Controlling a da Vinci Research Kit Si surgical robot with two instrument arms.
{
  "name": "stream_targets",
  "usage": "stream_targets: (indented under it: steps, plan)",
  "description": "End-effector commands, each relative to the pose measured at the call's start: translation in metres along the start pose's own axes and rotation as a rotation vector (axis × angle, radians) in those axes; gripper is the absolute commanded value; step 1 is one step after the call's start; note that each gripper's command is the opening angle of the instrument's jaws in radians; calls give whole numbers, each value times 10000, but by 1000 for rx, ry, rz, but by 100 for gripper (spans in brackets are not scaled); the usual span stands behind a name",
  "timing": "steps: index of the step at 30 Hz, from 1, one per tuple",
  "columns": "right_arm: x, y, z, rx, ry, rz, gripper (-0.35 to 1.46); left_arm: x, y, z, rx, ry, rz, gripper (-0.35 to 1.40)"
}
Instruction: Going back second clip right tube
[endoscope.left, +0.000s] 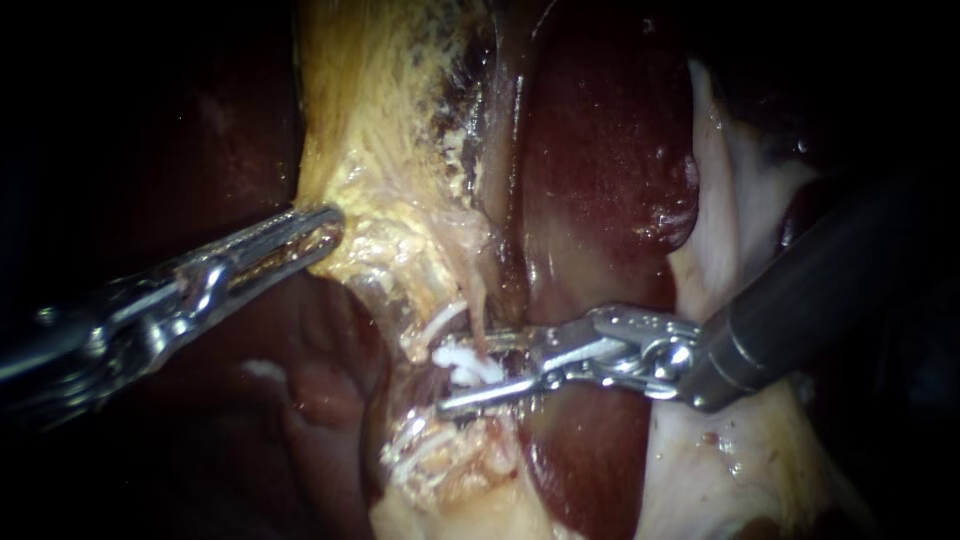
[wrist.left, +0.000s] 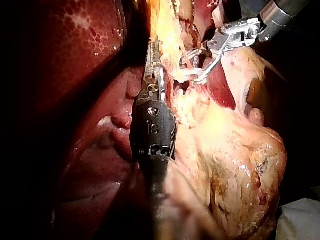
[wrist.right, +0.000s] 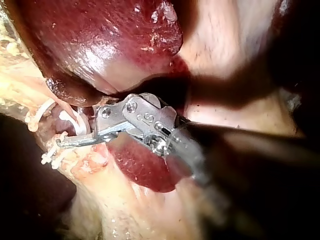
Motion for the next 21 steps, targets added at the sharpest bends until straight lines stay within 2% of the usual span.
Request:
stream_targets:
  steps: [1,7,10,11,13,18,21]
  plan:
    - [0,-2,-6,4,-1,0,60,0,0,0,1,0,1,-35]
    - [-2,-7,-28,16,-5,-24,60,0,0,0,1,-1,1,-35]
    - [-1,-9,-36,20,-7,-70,60,1,0,0,0,-1,1,-35]
    - [1,-10,-41,23,-8,-110,60,1,0,0,-1,2,1,-35]
    - [7,-13,-50,26,-8,-159,60,1,0,0,-1,2,1,-35]
    - [35,-19,-74,33,-7,-322,60,2,1,2,-4,0,1,-35]
    - [48,-25,-85,31,-6,-389,60,4,-1,5,9,7,1,-35]
